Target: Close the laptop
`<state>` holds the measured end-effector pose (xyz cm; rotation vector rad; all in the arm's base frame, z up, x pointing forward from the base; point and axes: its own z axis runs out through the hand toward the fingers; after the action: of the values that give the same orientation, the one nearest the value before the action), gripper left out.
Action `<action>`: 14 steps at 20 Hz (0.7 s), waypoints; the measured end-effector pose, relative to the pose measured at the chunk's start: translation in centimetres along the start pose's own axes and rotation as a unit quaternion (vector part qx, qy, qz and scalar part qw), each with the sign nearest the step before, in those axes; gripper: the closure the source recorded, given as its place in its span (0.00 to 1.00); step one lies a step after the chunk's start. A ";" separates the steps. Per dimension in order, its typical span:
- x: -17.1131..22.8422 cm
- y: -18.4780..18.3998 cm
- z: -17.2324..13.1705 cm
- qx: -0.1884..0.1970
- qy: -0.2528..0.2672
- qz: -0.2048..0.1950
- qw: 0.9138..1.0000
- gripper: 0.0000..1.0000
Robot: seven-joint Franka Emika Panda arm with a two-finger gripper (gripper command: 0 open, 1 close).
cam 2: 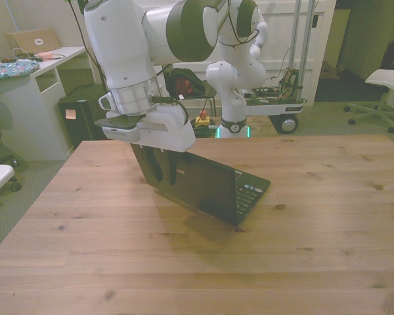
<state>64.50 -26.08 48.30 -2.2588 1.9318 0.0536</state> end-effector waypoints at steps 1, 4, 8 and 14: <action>-0.1 0.0 0.0 -0.001 -0.001 -0.001 1.000 1.00; -0.7 -0.2 0.0 -0.001 -0.003 -0.005 1.000 1.00; -2.1 -0.5 0.4 -0.005 -0.010 -0.014 1.000 1.00; -3.8 -0.7 0.4 -0.008 -0.015 -0.022 1.000 1.00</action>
<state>64.59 -22.18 48.46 -2.2964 1.8714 0.0964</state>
